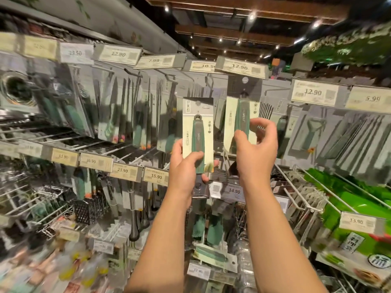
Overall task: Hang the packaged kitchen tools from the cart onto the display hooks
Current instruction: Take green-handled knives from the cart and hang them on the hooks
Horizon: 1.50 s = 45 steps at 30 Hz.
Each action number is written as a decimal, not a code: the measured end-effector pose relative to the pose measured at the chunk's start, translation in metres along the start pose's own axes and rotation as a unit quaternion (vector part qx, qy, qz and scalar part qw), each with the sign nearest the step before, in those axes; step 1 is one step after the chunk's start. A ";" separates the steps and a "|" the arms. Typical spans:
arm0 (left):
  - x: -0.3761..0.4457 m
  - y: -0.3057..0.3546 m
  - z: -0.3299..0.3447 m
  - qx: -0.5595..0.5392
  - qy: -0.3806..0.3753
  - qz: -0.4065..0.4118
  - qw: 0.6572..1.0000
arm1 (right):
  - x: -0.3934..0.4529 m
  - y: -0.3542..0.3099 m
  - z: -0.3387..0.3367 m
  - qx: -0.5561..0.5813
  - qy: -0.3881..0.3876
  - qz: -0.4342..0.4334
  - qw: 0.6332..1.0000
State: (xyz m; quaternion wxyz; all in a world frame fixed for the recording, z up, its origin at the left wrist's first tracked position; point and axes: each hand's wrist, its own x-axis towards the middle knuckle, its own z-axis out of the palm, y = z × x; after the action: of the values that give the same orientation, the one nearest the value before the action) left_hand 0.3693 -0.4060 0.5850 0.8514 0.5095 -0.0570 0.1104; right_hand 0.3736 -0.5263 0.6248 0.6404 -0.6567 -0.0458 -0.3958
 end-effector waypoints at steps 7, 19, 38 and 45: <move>0.006 -0.004 -0.003 -0.030 0.004 -0.007 1.000 | 0.009 0.011 0.004 -0.025 0.013 -0.021 0.999; 0.022 -0.009 -0.003 -0.032 -0.010 -0.011 0.999 | 0.016 0.031 0.010 -0.080 0.039 0.002 0.996; 0.063 -0.018 -0.003 -0.007 -0.046 -0.025 0.999 | 0.111 0.092 0.058 0.016 0.031 0.201 0.979; 0.066 -0.023 0.004 0.047 -0.048 -0.016 0.998 | 0.013 0.053 0.016 0.058 -0.136 0.177 0.973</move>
State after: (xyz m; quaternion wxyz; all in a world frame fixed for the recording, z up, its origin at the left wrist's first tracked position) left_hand 0.4386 -0.4112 0.5805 0.8247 0.5542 -0.0847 0.0742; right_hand 0.4204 -0.5271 0.5916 0.7251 -0.6636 -0.0381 -0.1798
